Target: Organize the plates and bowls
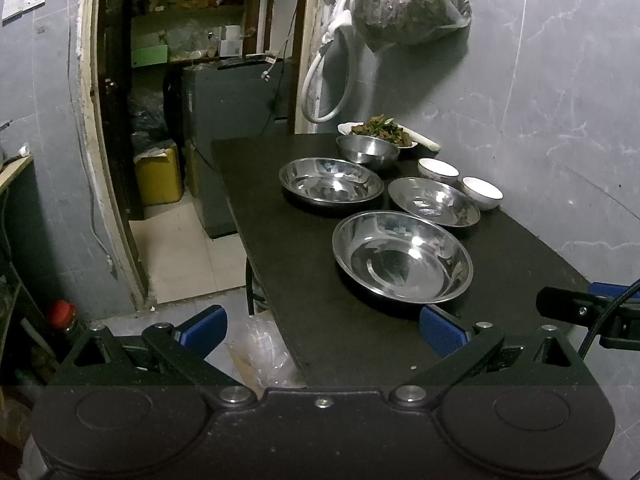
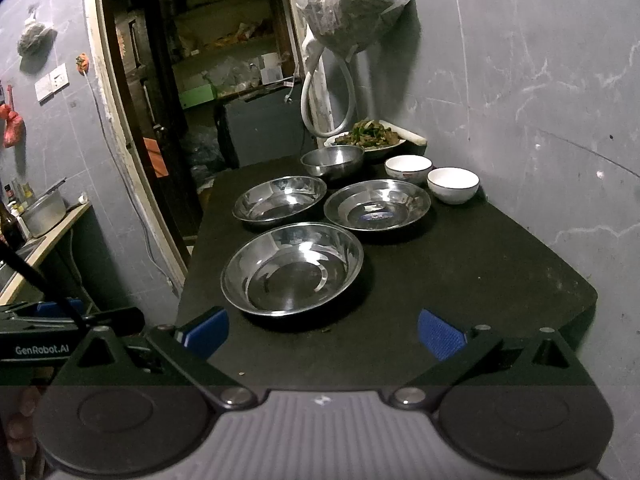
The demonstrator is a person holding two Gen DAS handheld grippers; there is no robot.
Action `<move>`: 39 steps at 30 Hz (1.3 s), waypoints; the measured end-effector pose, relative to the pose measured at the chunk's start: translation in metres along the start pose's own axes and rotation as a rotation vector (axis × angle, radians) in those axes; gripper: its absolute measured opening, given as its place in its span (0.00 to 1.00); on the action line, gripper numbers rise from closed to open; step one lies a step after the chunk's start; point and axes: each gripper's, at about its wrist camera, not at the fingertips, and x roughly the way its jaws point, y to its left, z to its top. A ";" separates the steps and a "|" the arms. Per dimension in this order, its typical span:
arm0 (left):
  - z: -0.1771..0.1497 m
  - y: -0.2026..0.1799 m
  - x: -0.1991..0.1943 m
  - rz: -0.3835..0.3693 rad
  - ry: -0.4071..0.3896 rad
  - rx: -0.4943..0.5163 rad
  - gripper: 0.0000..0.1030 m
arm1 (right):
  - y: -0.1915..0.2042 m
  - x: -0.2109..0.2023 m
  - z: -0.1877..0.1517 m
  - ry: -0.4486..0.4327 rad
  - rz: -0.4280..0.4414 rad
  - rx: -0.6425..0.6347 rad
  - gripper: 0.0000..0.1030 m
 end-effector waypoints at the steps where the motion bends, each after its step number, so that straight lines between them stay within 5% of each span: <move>1: 0.000 0.000 0.001 -0.001 0.002 -0.001 0.99 | 0.000 0.000 0.000 0.001 -0.001 0.001 1.00; 12: 0.005 -0.001 0.014 -0.001 0.055 -0.003 0.99 | -0.006 0.008 0.003 0.014 -0.003 0.011 1.00; 22: 0.030 0.016 0.042 0.000 0.138 -0.120 0.99 | -0.023 0.032 0.019 0.017 0.014 0.029 1.00; 39: 0.095 0.034 0.122 0.129 0.300 -0.411 0.99 | -0.076 0.106 0.054 0.104 0.101 0.057 1.00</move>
